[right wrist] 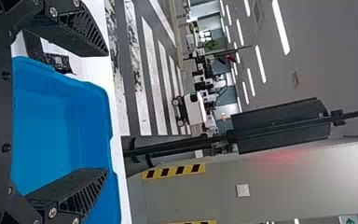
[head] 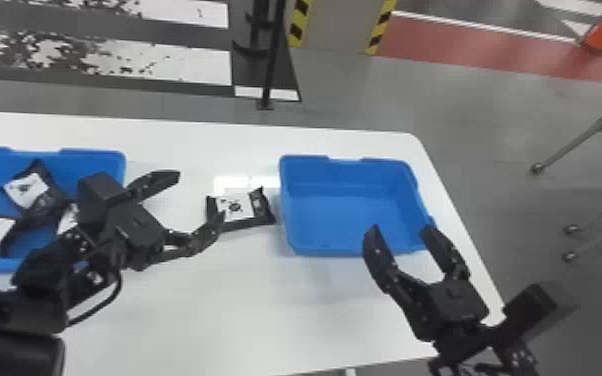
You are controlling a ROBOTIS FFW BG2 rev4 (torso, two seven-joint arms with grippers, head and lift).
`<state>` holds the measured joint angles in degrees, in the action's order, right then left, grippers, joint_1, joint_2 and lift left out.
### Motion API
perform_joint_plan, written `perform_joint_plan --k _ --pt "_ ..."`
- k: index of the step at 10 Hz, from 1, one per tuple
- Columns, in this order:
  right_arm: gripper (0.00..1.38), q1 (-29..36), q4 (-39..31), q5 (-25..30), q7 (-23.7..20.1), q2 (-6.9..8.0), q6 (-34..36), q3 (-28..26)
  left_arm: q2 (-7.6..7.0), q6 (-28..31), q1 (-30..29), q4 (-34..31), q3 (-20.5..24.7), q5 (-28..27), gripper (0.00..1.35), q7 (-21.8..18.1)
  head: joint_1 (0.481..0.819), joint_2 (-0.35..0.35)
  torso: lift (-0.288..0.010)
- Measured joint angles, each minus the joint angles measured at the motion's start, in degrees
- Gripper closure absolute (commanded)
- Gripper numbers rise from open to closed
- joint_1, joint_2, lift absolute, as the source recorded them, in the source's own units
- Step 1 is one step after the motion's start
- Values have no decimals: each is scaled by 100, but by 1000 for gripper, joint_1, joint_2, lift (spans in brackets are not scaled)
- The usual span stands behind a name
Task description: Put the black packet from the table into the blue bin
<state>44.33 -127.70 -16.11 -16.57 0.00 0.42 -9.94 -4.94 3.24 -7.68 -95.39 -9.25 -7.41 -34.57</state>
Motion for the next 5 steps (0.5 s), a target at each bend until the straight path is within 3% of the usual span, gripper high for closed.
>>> perform_joint_plan --k 2,5 --pt "133 -9 14 0 -4 0 0 0 98 -259 479 574 -193 -583 122 -39 695 -283 -110" --pt "131 -58 60 17 -4 0 0 0 100 -283 1130 1398 -814 -795 121 -58 695 -327 -110"
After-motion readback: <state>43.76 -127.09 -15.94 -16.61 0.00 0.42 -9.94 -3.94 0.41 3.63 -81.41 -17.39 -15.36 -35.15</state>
